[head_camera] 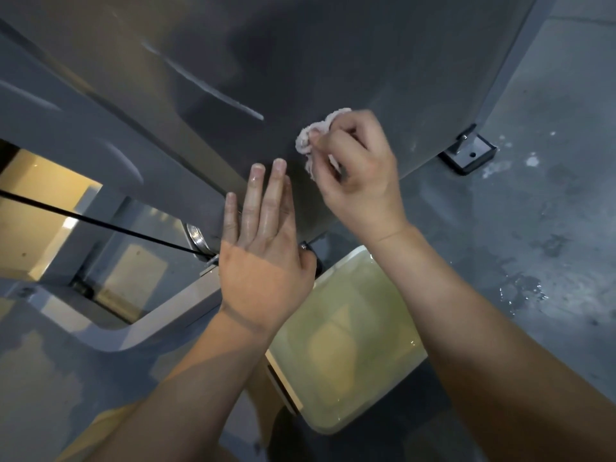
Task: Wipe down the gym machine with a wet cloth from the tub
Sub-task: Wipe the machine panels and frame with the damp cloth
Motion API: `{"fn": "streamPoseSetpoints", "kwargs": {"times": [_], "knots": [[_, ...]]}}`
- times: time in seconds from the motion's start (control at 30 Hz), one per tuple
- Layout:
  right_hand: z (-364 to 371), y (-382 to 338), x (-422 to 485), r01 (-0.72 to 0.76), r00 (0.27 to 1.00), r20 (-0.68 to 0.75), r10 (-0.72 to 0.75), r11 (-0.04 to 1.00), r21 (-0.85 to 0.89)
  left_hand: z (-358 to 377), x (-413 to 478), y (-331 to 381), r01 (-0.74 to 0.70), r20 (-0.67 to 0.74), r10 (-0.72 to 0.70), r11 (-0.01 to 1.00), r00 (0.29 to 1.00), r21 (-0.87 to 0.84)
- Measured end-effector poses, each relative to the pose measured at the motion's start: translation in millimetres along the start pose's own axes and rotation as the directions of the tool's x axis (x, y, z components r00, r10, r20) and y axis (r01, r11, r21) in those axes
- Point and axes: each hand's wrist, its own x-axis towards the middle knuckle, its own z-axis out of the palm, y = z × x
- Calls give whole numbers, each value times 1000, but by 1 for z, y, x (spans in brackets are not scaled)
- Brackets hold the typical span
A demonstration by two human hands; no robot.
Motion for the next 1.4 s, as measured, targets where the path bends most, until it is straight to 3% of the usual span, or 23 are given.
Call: {"fn": "streamPoseSetpoints", "kwargs": {"times": [0.13, 0.2, 0.33, 0.5, 0.53, 0.6, 0.67, 0.7, 0.77, 0.83, 0.93, 1.0, 1.07, 1.1, 1.2, 1.27, 1.33, 1.4], "knots": [[6, -2, -21, -5, 988, 154, 8, 1000, -23, -4, 0, 3, 14, -11, -14, 1000, 1000, -15], [1, -2, -11, 19, 990, 138, -18, 1000, -10, -4, 0, 3, 14, -17, -14, 1000, 1000, -23], [3, -14, 9, 16, 999, -37, -16, 1000, -13, -2, -1, 0, -10, -12, 10, 1000, 1000, -21], [1, 6, -8, 74, 991, 112, -69, 996, -42, -3, 1, 4, 18, -24, -19, 1000, 1000, -25], [-3, 14, -5, 37, 997, 63, -33, 997, -67, -3, 1, 3, 23, -17, -24, 999, 1000, -23], [-14, 30, 3, -179, 977, -133, 166, 979, -94, -3, 0, 2, 22, -6, -22, 1000, 1000, -14], [-21, 34, 6, -433, 859, -315, 404, 901, -26, -2, -3, 2, 12, -6, -12, 1000, 1000, -4], [-18, 29, 7, -468, 830, -346, 437, 884, -6, -2, -4, 2, 10, -10, -10, 1000, 1000, -2], [-3, 9, 0, -373, 892, -289, 347, 927, -40, -2, -4, 2, 11, -22, -11, 1000, 1000, -5], [11, -10, -12, -170, 982, -95, 166, 985, -34, -3, -2, 4, 21, -31, -21, 1000, 999, -13], [1, 8, -12, -29, 1000, 7, 30, 992, -122, -5, 0, 7, 35, -16, -35, 999, 999, -27], [-10, 27, -4, -217, 970, -136, 200, 967, -130, -4, -1, 6, 28, -1, -28, 999, 1000, -29], [-10, 25, 2, -450, 858, -298, 419, 892, -41, -3, -3, 5, 23, 3, -22, 999, 1000, -29], [-5, 15, 5, -474, 836, -323, 443, 880, -19, -3, -3, 5, 21, 2, -21, 999, 1000, -30], [5, -9, 3, -281, 944, -182, 274, 960, -14, -4, -2, 6, 21, 4, -21, 999, 1000, -49], [-4, -3, 5, -197, 976, -106, 192, 980, -33, -6, -1, 7, 40, 18, -39, 997, 999, -60], [-15, 12, 11, -281, 946, -167, 277, 960, -1, -8, -1, 10, 51, 14, -50, 995, 999, -88], [-27, 15, 19, -503, 814, -251, 523, 852, 145, -11, -1, 14, 44, -20, -47, 989, 999, -142]]}}
